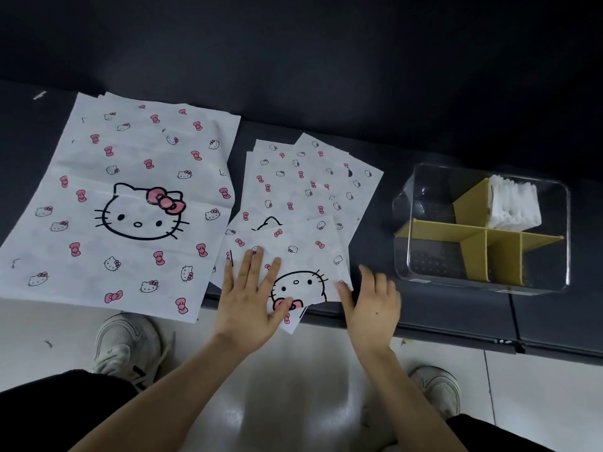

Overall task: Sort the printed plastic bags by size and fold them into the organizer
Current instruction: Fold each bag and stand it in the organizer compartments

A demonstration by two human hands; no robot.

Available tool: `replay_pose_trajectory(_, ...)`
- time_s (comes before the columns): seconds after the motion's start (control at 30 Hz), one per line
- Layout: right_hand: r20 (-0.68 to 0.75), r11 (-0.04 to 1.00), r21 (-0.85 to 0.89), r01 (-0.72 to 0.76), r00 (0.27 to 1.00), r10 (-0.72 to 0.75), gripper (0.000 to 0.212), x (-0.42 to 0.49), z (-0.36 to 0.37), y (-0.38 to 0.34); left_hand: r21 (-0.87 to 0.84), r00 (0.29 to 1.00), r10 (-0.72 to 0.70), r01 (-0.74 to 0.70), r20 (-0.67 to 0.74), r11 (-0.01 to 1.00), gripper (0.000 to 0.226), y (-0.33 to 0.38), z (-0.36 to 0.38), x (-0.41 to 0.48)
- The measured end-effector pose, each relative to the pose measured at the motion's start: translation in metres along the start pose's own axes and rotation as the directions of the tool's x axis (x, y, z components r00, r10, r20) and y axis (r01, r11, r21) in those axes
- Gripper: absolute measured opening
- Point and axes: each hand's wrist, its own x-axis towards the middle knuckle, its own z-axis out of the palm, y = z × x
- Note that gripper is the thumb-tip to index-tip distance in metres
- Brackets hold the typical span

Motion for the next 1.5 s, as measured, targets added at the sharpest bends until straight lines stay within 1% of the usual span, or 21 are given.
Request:
replay_pose_trajectory(0.07, 0.061, 0.982, 0.171, -0.074, 0.996, 0.064, 0.039, 0.001, -0.004, -0.003, 0.002, 1.0, 0.002, -0.002, -0.003, 1.0, 0.073, 0.0, 0.0, 0.0)
replay_pose_trajectory(0.13, 0.233, 0.935, 0.256, -0.246, 0.954, 0.187, 0.028, 0.006, -0.01, -0.007, -0.001, 1.0, 0.006, -0.006, -0.001, 1.0, 0.073, 0.0, -0.001, 0.0)
replay_pose_trajectory(0.2, 0.372, 0.893, 0.239, -0.381, 0.886, 0.278, 0.025, 0.015, -0.012, -0.007, 0.004, 1.0, 0.003, -0.003, 0.01, 1.0, 0.073, 0.0, -0.001, 0.0)
replay_pose_trajectory(0.33, 0.496, 0.862, 0.153, -0.484, 0.792, 0.356, 0.023, 0.027, -0.023, -0.006, -0.001, 1.0, 0.001, -0.001, 0.018, 1.0, 0.074, 0.0, -0.002, 0.0)
replay_pose_trajectory(0.4, 0.504, 0.865, 0.127, -0.486, 0.782, 0.365, 0.024, 0.028, -0.027, -0.005, 0.0, 1.0, 0.002, -0.002, 0.021, 1.0, 0.074, 0.0, -0.002, 0.0)
replay_pose_trajectory(0.47, 0.471, 0.873, 0.128, -0.47, 0.804, 0.364, 0.025, 0.026, -0.03, -0.003, 0.002, 1.0, 0.0, 0.0, 0.022, 1.0, 0.074, 0.0, -0.002, 0.0)
replay_pose_trajectory(0.6, 0.47, 0.854, 0.263, -0.449, 0.833, 0.293, 0.018, 0.019, -0.028, -0.002, -0.004, 1.0, 0.007, -0.007, 0.011, 1.0, 0.073, -0.001, -0.002, 0.0)
replay_pose_trajectory(0.73, 0.455, 0.893, 0.243, -0.379, 0.858, 0.24, 0.013, 0.018, -0.028, -0.007, -0.005, 1.0, 0.013, -0.013, 0.008, 1.0, 0.073, -0.002, -0.001, 0.0)
replay_pose_trajectory(0.8, 0.469, 0.875, 0.26, -0.408, 0.846, 0.255, 0.019, 0.021, -0.032, -0.012, 0.0, 1.0, 0.009, -0.009, 0.011, 1.0, 0.072, -0.002, -0.001, 0.0)
replay_pose_trajectory(0.87, 0.518, 0.801, 0.332, -0.499, 0.806, 0.287, 0.036, 0.024, -0.036, -0.016, 0.005, 1.0, 0.005, -0.005, 0.016, 1.0, 0.072, -0.001, -0.002, 0.001)
replay_pose_trajectory(0.93, 0.545, 0.757, 0.344, -0.556, 0.774, 0.322, 0.044, 0.027, -0.037, -0.02, 0.004, 1.0, 0.006, -0.006, 0.021, 1.0, 0.073, -0.001, -0.002, 0.001)
replay_pose_trajectory(0.97, 0.545, 0.769, 0.329, -0.549, 0.775, 0.32, 0.037, 0.028, -0.037, -0.022, 0.004, 1.0, 0.005, -0.005, 0.022, 1.0, 0.073, -0.001, -0.003, 0.001)
replay_pose_trajectory(1.03, 0.555, 0.838, 0.244, -0.489, 0.779, 0.292, 0.01, 0.031, -0.036, -0.023, 0.004, 1.0, 0.003, -0.003, 0.025, 1.0, 0.072, -0.001, -0.004, 0.001)
replay_pose_trajectory(1.1, 0.595, 0.864, 0.205, -0.461, 0.759, 0.264, 0.03, 0.031, -0.035, -0.022, -0.001, 1.0, 0.018, -0.018, 0.018, 1.0, 0.072, -0.002, -0.004, 0.002)
replay_pose_trajectory(1.2, 0.599, 0.862, 0.248, -0.441, 0.769, 0.221, 0.026, 0.032, -0.039, -0.02, 0.018, 0.998, 0.067, -0.068, 0.018, 0.998, 0.073, -0.006, -0.004, 0.006)
replay_pose_trajectory(1.23, 0.603, 0.846, 0.289, -0.448, 0.772, 0.202, 0.025, 0.031, -0.041, -0.019, 0.031, 0.996, 0.086, -0.087, 0.02, 0.996, 0.073, -0.008, -0.004, 0.009)
replay_pose_trajectory(1.27, 0.62, 0.794, 0.357, -0.492, 0.76, 0.193, 0.026, 0.031, -0.044, -0.019, 0.04, 0.994, 0.109, -0.11, 0.023, 0.993, 0.074, -0.011, -0.004, 0.012)
replay_pose_trajectory(1.33, 0.671, 0.603, 0.497, -0.623, 0.717, 0.188, 0.026, 0.029, -0.05, -0.017, 0.051, 0.985, 0.169, -0.171, 0.037, 0.984, 0.074, -0.017, -0.005, 0.019)
replay_pose_trajectory(1.4, 0.72, 0.415, 0.554, -0.722, 0.665, 0.196, 0.023, 0.025, -0.054, -0.016, 0.077, 0.969, 0.244, -0.247, 0.047, 0.966, 0.073, -0.022, -0.006, 0.027)
replay_pose_trajectory(1.47, 0.712, 0.318, 0.569, -0.758, 0.648, 0.272, 0.022, 0.02, -0.053, -0.016, 0.101, 0.951, 0.305, -0.308, 0.038, 0.946, 0.072, -0.025, -0.008, 0.034)
replay_pose_trajectory(1.5, 0.692, 0.293, 0.572, -0.767, 0.642, 0.33, 0.031, 0.018, -0.051, -0.016, 0.103, 0.946, 0.323, -0.325, 0.038, 0.94, 0.071, -0.025, -0.009, 0.036)
